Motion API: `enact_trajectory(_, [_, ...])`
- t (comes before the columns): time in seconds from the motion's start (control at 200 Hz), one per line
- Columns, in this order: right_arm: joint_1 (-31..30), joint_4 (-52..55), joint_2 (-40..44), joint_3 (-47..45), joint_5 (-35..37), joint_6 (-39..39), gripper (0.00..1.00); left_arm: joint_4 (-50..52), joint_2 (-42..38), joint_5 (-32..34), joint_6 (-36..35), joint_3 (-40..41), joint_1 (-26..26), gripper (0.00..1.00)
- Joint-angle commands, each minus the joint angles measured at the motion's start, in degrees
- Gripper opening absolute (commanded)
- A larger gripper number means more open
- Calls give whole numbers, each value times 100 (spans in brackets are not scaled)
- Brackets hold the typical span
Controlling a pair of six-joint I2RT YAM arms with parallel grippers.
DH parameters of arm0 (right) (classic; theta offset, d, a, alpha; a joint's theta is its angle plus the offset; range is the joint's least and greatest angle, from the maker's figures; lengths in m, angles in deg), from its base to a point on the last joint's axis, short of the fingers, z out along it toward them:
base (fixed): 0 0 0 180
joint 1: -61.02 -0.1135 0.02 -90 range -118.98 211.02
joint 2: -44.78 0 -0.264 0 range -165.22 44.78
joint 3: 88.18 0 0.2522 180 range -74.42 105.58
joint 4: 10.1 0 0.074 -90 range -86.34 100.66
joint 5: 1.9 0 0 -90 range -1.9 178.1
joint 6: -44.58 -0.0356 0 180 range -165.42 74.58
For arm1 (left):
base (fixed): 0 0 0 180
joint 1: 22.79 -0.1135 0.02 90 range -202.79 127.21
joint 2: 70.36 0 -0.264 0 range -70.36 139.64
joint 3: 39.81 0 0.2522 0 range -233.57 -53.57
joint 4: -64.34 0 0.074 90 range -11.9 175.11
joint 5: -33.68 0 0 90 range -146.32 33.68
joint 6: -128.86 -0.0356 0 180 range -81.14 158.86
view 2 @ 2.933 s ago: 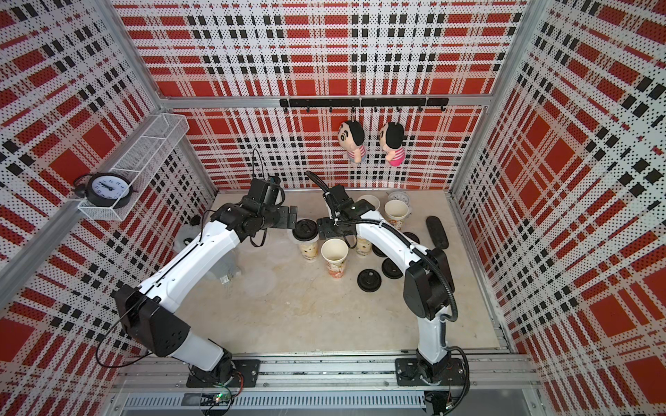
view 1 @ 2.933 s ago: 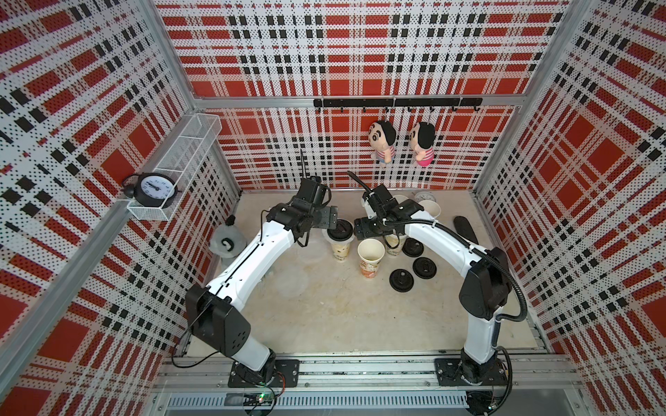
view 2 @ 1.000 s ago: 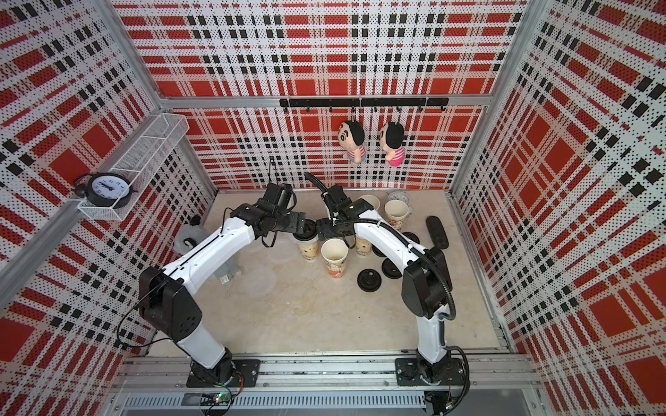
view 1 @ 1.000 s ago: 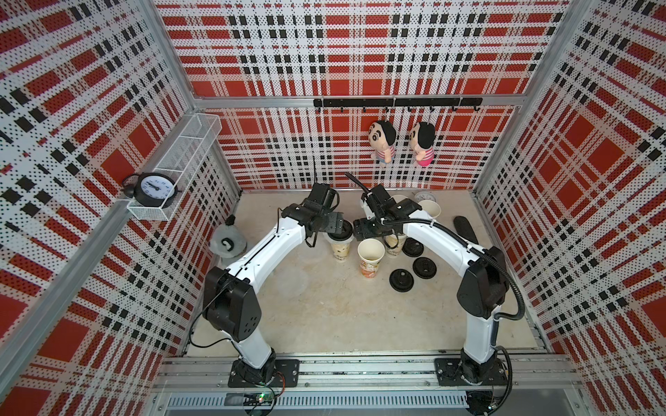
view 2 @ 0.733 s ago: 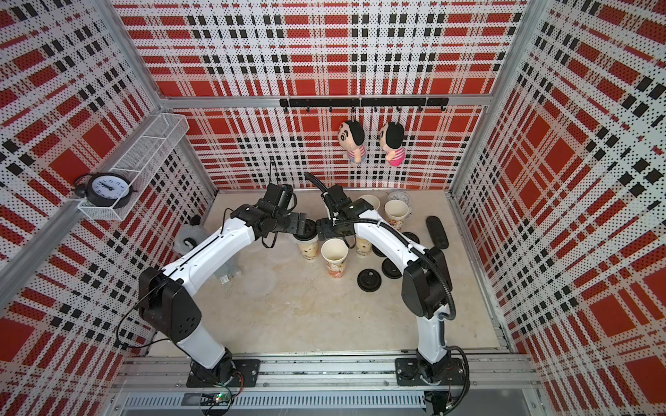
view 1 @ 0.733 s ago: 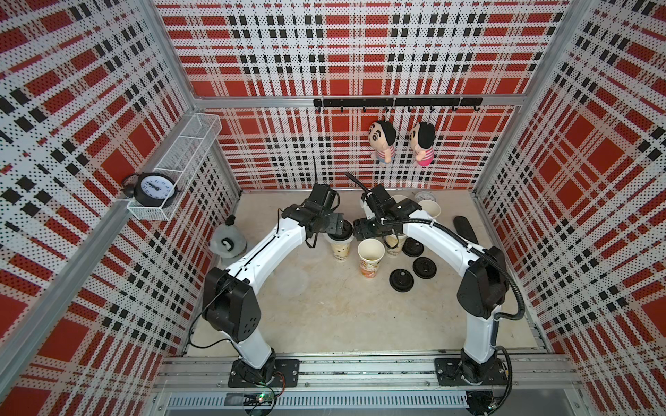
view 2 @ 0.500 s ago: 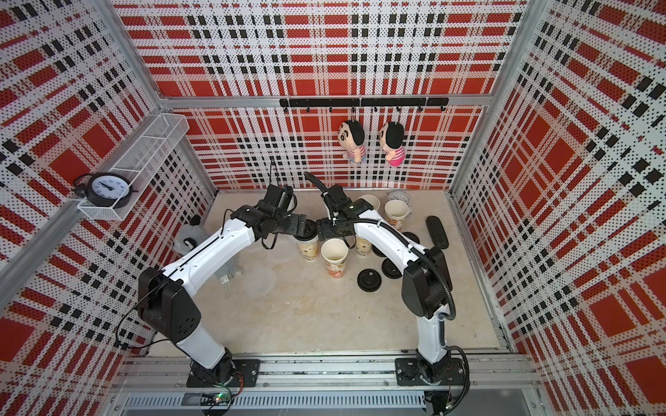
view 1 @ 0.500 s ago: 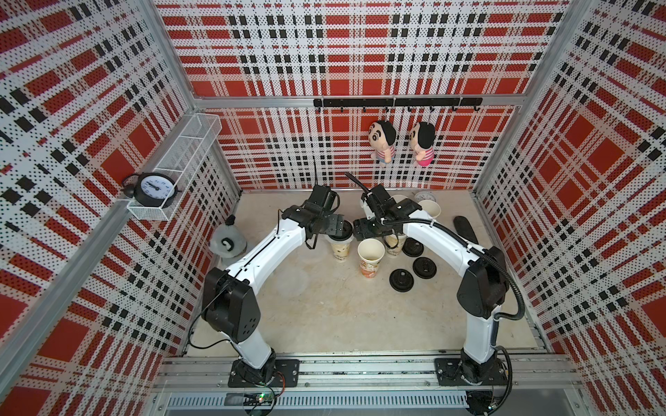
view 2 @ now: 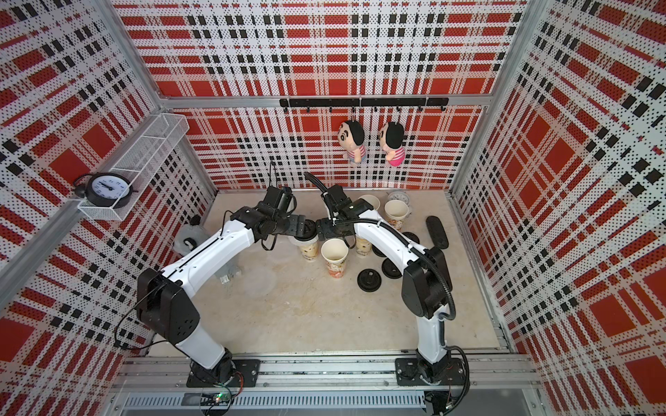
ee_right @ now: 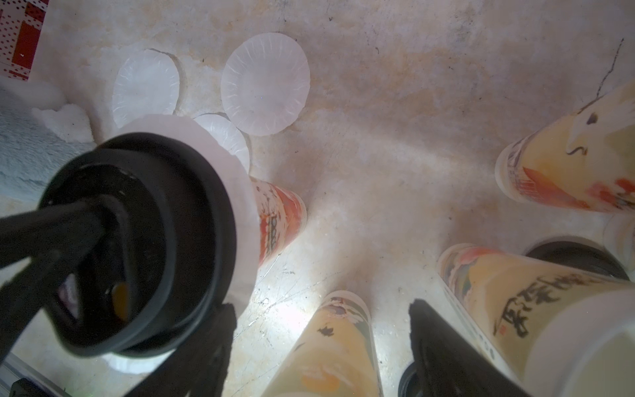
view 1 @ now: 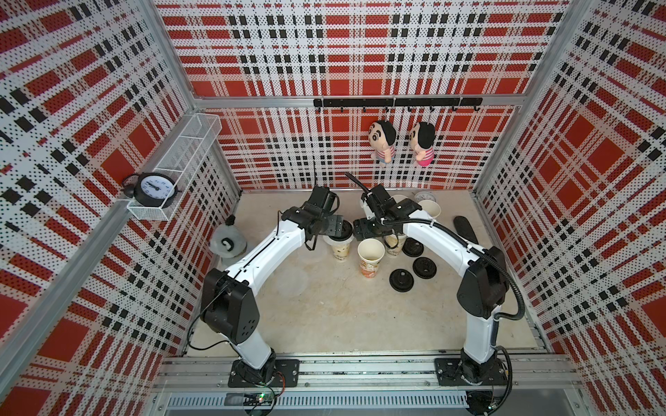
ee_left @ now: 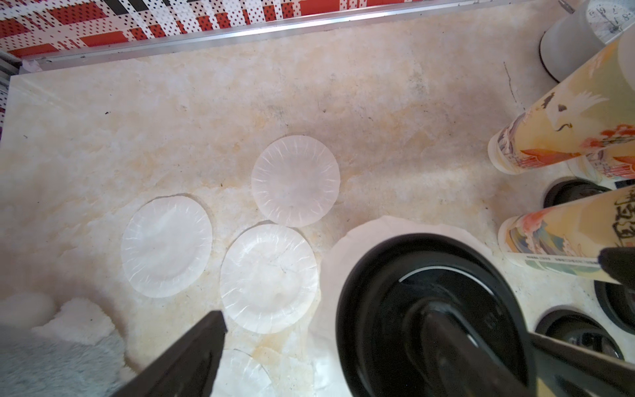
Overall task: Put the leak-proof paper on the milk tea cups
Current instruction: Secure the cup lid on the cup.
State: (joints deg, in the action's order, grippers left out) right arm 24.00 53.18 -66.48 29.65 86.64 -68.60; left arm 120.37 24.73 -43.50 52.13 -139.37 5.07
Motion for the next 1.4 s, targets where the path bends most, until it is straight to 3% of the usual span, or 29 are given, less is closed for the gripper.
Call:
enact_trajectory(0.0, [-60, -21, -47, -24, -13, 63, 83, 149, -136, 133, 15, 86, 36, 92])
enact_trajectory(0.651, [-60, -149, 289, -135, 136, -138, 84, 160, -241, 124, 33, 409, 71, 92])
enact_trajectory(1.393, [-60, -328, 87, 321, 23, -383, 76, -24, -148, 69, 56, 608, 71, 91])
